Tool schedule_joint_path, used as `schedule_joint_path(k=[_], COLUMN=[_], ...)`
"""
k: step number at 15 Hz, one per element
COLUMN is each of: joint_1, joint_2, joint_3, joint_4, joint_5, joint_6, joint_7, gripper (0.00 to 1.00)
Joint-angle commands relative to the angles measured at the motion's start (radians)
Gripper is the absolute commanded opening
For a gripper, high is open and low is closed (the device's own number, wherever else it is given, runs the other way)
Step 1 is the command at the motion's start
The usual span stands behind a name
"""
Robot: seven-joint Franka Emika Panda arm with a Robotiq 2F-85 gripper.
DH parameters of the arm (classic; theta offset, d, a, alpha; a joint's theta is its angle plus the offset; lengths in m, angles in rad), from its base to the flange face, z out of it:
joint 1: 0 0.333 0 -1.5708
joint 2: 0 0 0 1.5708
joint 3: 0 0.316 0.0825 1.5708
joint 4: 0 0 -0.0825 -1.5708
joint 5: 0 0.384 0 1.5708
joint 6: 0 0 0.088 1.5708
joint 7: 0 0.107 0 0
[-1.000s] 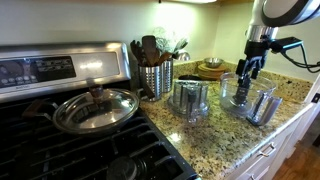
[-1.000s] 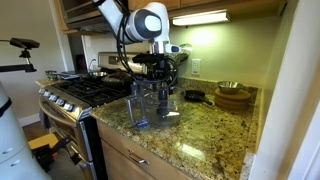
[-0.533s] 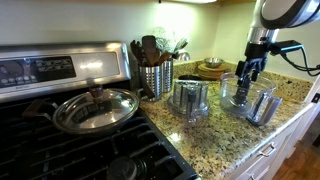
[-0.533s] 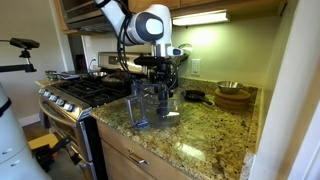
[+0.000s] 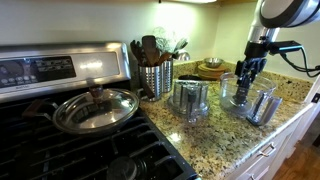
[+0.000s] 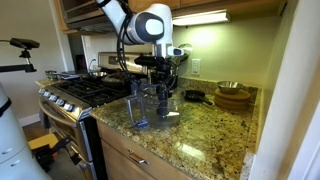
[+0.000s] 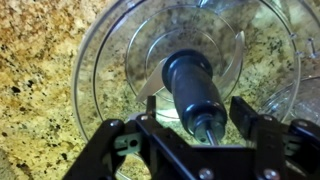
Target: Remove the object from the appliance on the right and place it on the counter
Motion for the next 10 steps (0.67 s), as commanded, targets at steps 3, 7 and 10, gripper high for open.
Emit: schedule_joint_path(k=[3, 7, 10], joint_1=[-0.01, -0.007, -0.006], joint_2=[-0.026, -0.048, -0.076], joint_3=[-0.002, 0.0, 0.001], joint_4=[-0.008, -0.011, -0.016], joint_5=[0.032, 0.036, 0.02], joint_6=[-0.004, -0.023, -0.046], joint_7=[-0.001, 0.008, 0.021], gripper=[0.37, 0.2, 0.2])
